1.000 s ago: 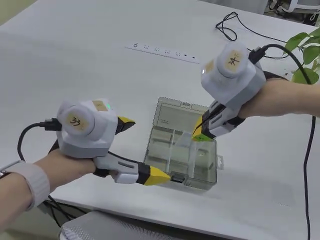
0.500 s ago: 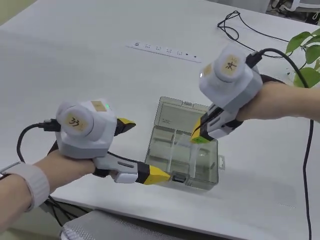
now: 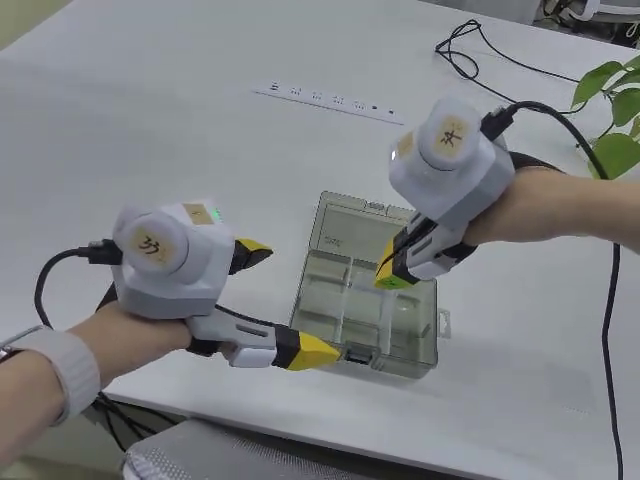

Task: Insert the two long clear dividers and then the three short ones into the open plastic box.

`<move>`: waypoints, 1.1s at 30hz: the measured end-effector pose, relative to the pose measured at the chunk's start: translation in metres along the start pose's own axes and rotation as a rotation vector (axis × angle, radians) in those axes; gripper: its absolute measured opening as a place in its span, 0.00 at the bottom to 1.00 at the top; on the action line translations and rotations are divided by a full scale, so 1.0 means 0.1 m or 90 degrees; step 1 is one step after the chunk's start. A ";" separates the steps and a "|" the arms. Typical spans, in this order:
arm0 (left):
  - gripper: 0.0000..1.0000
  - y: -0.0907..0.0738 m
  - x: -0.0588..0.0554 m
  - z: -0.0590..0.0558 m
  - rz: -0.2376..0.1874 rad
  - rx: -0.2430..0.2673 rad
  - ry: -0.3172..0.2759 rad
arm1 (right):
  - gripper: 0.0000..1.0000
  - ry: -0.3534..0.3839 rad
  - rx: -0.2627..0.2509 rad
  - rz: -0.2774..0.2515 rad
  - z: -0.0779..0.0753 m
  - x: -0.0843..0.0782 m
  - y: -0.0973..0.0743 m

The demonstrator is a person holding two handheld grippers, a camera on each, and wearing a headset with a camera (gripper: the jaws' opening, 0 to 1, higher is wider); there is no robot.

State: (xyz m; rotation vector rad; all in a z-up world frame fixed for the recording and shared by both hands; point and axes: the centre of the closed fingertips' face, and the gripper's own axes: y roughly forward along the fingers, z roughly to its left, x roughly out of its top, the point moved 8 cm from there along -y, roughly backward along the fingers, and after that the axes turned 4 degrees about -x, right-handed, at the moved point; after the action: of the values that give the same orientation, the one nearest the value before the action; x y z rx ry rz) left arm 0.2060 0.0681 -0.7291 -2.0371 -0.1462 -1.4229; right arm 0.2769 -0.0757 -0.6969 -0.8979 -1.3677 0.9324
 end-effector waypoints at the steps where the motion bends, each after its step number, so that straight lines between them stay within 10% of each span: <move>1: 0.92 0.00 0.00 0.00 0.000 0.000 0.000 | 0.02 -0.002 -0.001 0.002 0.00 0.00 0.02; 33: 0.90 0.00 0.02 -0.01 -0.010 0.002 0.000 | 0.02 0.010 -0.010 0.066 0.02 -0.07 0.39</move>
State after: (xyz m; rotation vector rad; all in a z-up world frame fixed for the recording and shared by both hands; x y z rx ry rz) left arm 0.2059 0.0665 -0.7270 -2.0376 -0.1647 -1.4306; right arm 0.2740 -0.0678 -0.7356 -0.9945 -1.3267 0.9916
